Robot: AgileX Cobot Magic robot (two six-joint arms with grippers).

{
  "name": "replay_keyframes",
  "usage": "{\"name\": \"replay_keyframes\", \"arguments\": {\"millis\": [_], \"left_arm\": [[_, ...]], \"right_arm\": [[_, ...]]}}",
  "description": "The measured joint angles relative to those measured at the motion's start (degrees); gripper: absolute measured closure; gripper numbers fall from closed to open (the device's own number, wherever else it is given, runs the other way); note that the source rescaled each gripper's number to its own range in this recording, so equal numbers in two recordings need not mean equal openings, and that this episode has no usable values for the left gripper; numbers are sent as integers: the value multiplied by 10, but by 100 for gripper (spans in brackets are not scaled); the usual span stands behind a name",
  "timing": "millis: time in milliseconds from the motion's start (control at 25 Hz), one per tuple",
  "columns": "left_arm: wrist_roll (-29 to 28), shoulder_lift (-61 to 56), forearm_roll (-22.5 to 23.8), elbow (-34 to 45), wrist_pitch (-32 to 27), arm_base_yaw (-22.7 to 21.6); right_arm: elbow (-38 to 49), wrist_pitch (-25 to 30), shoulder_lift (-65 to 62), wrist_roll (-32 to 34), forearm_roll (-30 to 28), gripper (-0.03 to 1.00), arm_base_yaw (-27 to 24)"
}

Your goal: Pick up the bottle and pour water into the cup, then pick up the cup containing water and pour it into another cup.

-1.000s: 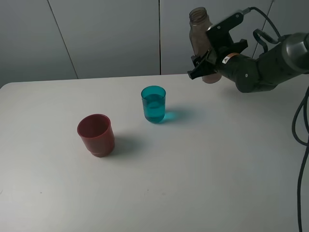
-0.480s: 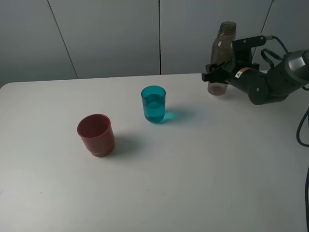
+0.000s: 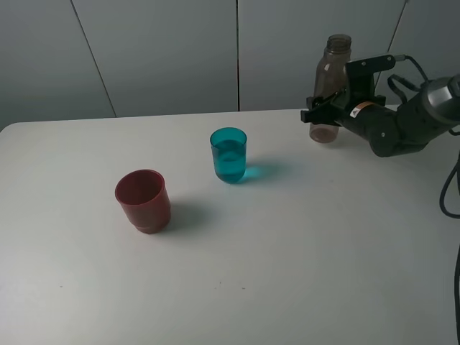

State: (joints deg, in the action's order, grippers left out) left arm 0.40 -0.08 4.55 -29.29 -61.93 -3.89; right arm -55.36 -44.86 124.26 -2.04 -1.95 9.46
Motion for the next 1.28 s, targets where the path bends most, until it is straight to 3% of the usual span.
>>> {"name": "replay_keyframes", "arguments": {"millis": [840, 880, 1040, 1120, 1280], "left_arm": [[0, 0, 0, 0, 0, 0], [0, 0, 0, 0, 0, 0], [0, 0, 0, 0, 0, 0], [0, 0, 0, 0, 0, 0], [-4, 0, 0, 0, 0, 0]], "right_arm": [[-11, 23, 13, 12, -9, 96, -2], [-11, 23, 13, 13, -10, 87, -2], [-5, 26, 13, 20, -15, 10, -2], [4, 33, 13, 20, -15, 0, -2], [35, 45, -11, 20, -15, -2, -2]]}}
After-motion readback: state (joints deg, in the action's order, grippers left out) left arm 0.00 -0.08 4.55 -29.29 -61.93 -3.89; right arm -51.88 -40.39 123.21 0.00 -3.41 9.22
